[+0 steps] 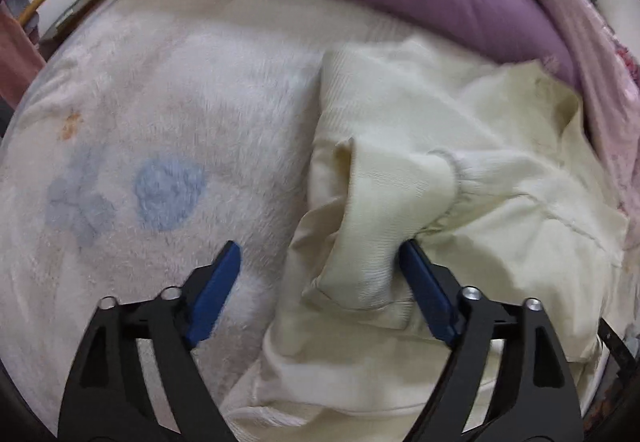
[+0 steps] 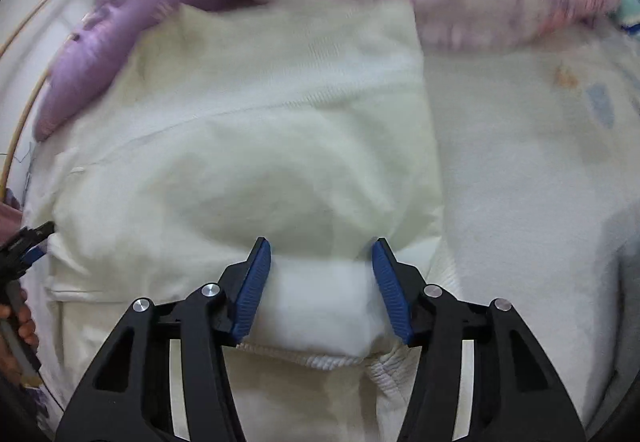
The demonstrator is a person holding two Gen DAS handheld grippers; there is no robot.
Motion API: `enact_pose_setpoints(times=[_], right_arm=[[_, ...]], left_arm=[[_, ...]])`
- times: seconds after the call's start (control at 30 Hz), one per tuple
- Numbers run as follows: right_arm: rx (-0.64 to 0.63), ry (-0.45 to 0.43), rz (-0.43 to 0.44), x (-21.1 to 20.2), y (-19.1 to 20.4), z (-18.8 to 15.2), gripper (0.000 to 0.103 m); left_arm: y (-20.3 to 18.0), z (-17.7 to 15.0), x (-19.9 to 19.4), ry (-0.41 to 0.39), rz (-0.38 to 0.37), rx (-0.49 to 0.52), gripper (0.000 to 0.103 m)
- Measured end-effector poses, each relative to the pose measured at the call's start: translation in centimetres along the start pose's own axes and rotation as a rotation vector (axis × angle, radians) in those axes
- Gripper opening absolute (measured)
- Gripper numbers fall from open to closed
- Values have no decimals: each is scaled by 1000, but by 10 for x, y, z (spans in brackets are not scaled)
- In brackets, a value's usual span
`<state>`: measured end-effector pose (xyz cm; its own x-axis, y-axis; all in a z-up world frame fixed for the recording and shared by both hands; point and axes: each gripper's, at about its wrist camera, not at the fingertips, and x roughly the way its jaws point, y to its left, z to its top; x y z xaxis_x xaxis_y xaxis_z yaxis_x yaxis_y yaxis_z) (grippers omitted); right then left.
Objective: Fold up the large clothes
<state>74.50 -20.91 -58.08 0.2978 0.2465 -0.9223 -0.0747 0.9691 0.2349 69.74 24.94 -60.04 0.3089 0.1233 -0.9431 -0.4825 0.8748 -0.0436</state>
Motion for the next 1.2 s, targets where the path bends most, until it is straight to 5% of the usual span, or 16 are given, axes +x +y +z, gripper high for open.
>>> enact_pose_setpoints(times=[0.17,0.3,0.6,0.9,1.0,1.03,1.07,1.2], right_arm=[[27,36,23,-7,-3,9,52],[105,-69,82,-40,-21,33,64],[212,-126,112,-17,-59,104,66],[298,-91,128,31,-72,147,66],[289,-104,181,36,-71,154,48],[271,-95,186,36,-68,156,29],[241,-85,193,35,-63,158,12],[102,-164,207,-3,-41,148,10]], left_arm=[[4,6,-3,11,-56,10,86],[18,24,-22,-45,-182,-48,90],[24,107,23,-10,-128,-96,90],[24,130,58,6,-89,-110,90],[7,139,56,-26,-120,-49,41],[-1,141,54,-8,-160,-20,16],[-7,143,50,-9,-151,1,12],[-11,136,9,-130,-161,68,9]])
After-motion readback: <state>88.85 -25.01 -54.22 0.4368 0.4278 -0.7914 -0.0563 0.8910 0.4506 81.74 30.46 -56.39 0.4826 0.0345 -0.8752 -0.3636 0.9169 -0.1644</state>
